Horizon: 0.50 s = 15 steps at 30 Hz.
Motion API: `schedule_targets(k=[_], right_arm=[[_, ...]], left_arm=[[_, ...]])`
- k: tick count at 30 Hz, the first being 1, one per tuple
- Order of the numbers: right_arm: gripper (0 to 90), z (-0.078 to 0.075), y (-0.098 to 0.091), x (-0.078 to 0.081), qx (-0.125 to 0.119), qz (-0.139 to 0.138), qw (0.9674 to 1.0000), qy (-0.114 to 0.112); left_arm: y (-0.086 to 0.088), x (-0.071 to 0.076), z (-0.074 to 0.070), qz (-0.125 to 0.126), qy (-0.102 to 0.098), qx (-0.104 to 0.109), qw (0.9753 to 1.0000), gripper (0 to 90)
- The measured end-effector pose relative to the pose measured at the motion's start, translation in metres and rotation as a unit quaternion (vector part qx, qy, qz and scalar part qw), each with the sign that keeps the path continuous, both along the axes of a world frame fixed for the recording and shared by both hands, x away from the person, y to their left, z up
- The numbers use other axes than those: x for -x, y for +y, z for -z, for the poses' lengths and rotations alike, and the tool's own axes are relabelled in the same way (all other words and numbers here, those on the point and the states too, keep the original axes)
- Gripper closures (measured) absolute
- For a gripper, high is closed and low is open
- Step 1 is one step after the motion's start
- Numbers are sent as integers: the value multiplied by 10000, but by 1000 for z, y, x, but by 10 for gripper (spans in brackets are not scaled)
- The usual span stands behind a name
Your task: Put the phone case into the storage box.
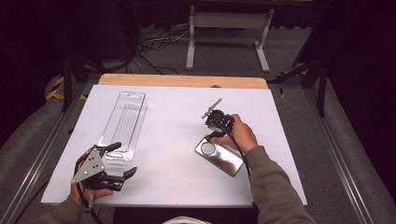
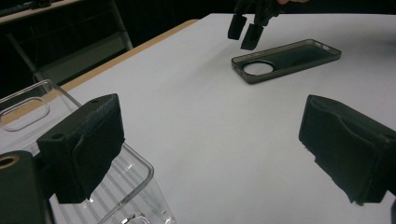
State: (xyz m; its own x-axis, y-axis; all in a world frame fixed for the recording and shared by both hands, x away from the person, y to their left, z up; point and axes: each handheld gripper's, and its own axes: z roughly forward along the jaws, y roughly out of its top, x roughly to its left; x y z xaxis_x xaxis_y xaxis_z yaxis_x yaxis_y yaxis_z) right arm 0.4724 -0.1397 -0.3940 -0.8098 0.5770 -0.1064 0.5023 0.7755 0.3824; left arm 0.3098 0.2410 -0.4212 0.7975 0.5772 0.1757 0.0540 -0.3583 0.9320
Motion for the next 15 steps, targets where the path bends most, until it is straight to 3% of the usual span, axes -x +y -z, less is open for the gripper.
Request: schedule_targets(k=[3,7,8,12,15], right_arm=[[522,5,4,-7,166,-29,9996,220],[579,9,7,-12,370,-23,9988,320],[630,12,8,-16,443,-18,9983,376],[654,15,10,-19,485,-25,9976,493],[713,20,14,-24,740,-21,9958,537]], left_arm=[[-1,0,1,9,39,-2,10000,73],[-1,-1,1,11,65,-26,10000,75],[-2,0,2,1,83,-16,10000,76],[-2,-1,2,-2,68,-85,9999,75],[-3,-1,3,14,104,-57,9999,76]])
